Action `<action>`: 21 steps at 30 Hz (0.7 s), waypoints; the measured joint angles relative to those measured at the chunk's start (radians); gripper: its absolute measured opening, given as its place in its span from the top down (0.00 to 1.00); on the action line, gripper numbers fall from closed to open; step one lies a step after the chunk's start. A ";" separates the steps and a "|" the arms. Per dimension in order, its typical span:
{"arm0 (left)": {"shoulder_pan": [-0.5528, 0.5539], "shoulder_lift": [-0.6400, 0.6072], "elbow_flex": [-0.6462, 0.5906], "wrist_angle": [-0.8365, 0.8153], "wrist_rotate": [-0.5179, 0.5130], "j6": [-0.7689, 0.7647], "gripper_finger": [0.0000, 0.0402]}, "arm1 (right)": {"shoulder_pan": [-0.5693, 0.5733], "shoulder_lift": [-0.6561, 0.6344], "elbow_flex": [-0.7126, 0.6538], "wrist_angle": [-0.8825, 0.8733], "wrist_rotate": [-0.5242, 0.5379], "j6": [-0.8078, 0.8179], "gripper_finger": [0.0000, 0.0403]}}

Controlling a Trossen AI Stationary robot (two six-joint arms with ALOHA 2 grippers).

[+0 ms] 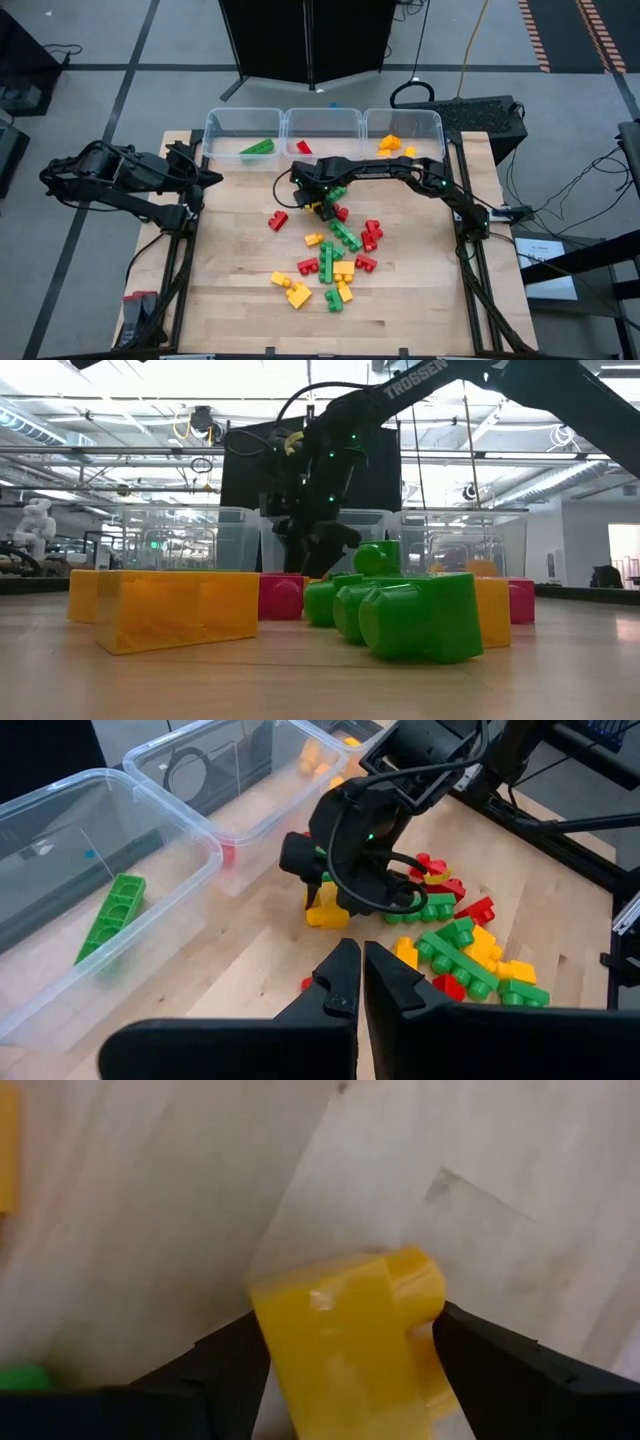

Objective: Sort blocks
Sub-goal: Put the yellow game piece with 2 studs into the right transparent bin

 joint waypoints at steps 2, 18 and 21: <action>0.000 0.000 0.000 0.000 0.000 0.000 1.00 | 0.004 0.002 0.000 -0.011 0.042 0.009 0.37; 0.000 0.000 0.000 0.000 0.000 0.000 1.00 | 0.052 -0.022 0.052 -0.064 0.095 0.119 0.98; 0.000 0.000 0.000 0.000 0.000 0.000 1.00 | 0.052 -0.010 0.124 -0.084 0.082 0.145 0.97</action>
